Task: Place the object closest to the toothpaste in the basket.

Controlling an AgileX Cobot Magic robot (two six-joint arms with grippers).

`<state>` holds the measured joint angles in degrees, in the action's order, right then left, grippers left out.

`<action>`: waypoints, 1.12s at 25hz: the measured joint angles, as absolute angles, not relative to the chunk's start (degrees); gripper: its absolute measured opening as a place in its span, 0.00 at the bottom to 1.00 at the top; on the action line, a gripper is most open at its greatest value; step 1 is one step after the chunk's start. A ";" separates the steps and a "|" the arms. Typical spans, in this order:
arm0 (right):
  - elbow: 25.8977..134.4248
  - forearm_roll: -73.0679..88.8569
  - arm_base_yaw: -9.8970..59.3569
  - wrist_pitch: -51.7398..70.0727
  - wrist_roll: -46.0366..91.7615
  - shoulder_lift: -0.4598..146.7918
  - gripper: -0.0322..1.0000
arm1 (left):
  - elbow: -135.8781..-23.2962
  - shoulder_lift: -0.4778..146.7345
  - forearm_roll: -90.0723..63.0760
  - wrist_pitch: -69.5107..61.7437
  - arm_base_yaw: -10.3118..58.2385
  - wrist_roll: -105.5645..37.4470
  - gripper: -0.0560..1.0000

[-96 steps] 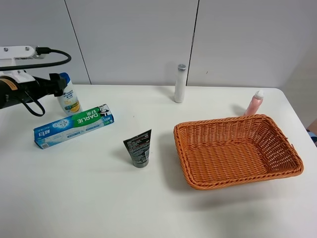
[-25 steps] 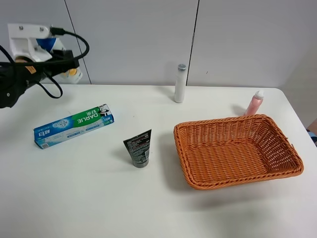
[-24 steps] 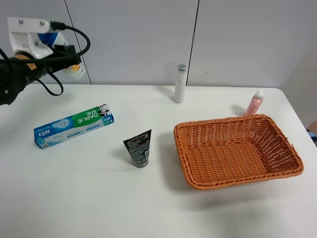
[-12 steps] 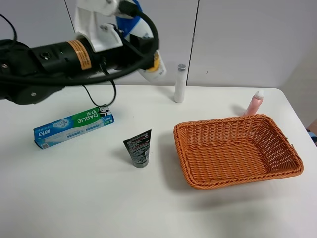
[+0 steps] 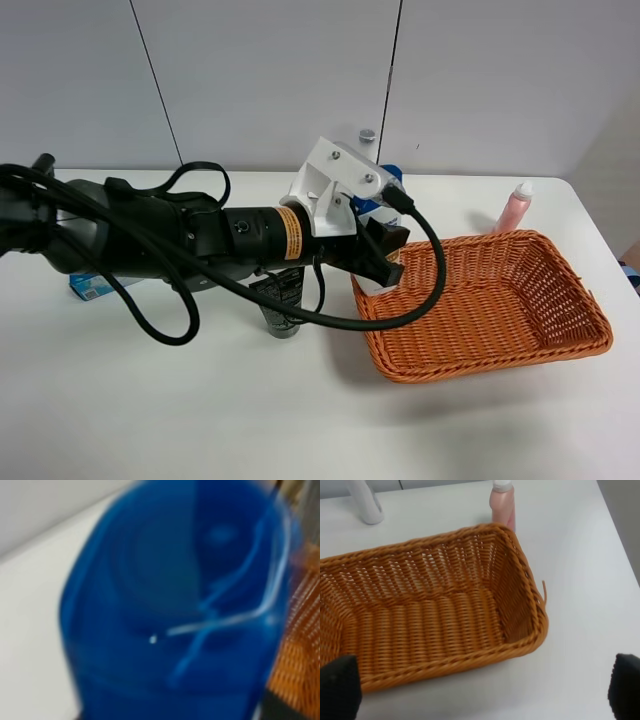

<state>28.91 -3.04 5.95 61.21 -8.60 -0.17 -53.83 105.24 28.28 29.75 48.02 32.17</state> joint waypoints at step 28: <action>28.91 -3.04 5.95 61.21 -8.60 -0.17 0.99 | -62.05 89.40 30.58 25.79 41.90 36.70 0.84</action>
